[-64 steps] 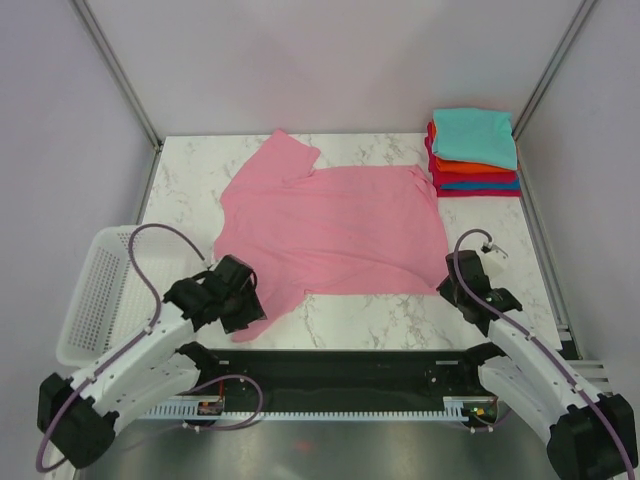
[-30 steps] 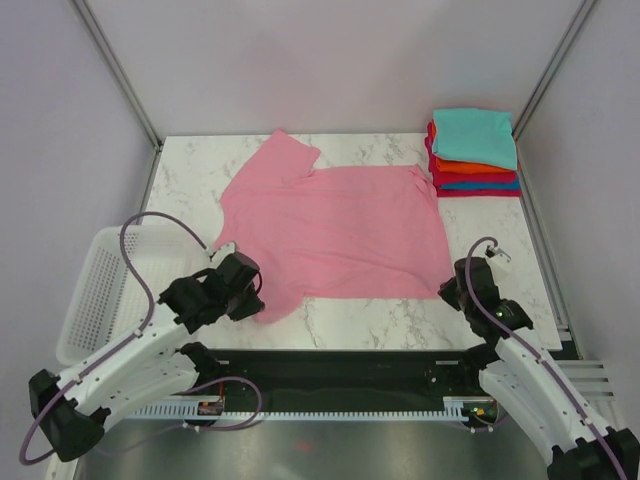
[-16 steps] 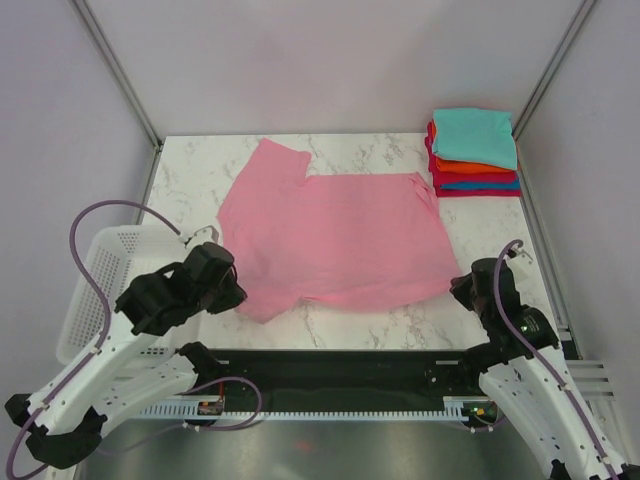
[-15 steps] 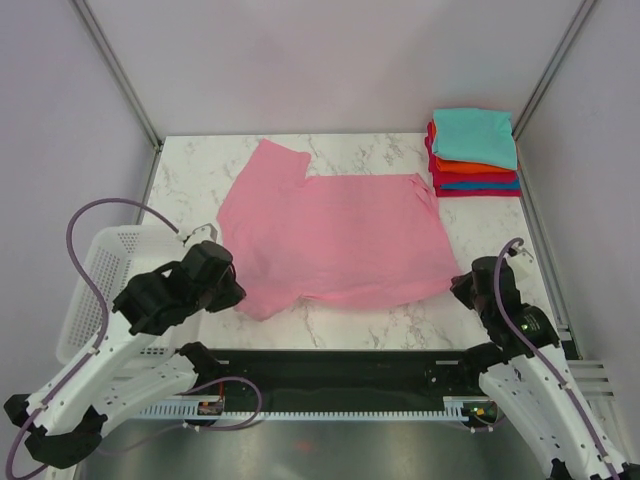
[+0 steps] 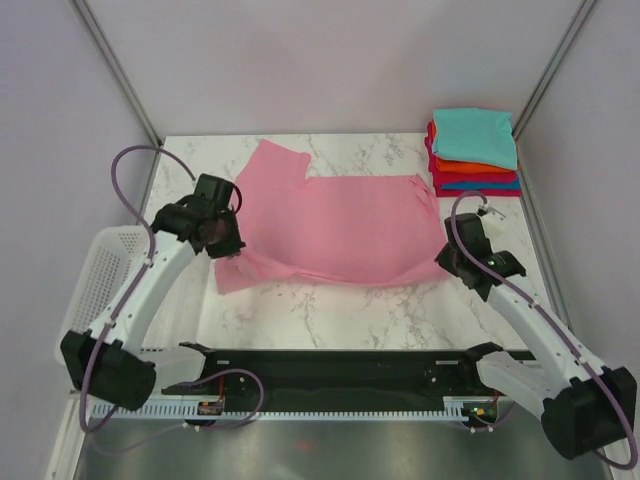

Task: Fold and stack the t-shirts
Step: Fold the tshirt

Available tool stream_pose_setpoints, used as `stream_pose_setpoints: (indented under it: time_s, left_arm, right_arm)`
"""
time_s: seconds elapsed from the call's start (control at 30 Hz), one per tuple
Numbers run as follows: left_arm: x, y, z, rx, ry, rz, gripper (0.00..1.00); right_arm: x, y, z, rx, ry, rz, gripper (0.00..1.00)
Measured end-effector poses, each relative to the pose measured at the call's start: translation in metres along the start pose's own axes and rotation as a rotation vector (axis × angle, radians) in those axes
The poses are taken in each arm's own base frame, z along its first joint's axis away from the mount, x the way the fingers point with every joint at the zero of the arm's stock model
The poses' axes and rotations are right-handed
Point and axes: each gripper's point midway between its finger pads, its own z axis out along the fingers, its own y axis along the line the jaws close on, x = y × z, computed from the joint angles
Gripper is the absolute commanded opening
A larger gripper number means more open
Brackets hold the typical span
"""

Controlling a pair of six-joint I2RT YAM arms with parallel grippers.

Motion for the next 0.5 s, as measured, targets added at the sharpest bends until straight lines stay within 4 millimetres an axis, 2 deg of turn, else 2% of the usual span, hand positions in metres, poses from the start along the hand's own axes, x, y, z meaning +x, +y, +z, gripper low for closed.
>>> stream_pose_setpoints:
  time_s: [0.27,0.37,0.5]
  left_arm:
    - [-0.050,-0.009,0.076,-0.038,0.134,0.128,0.02]
    - [-0.062,-0.011,0.100,-0.053,0.172,0.154,0.03]
    - [-0.076,-0.012,0.123,-0.075,0.202,0.179,0.07]
  right_arm:
    - [-0.015,0.023,0.061,0.091,0.030,-0.066,0.00]
    - [-0.019,0.021,0.083,0.126,0.042,-0.069,0.00]
    - [-0.019,0.015,0.102,0.157,0.060,-0.065,0.00]
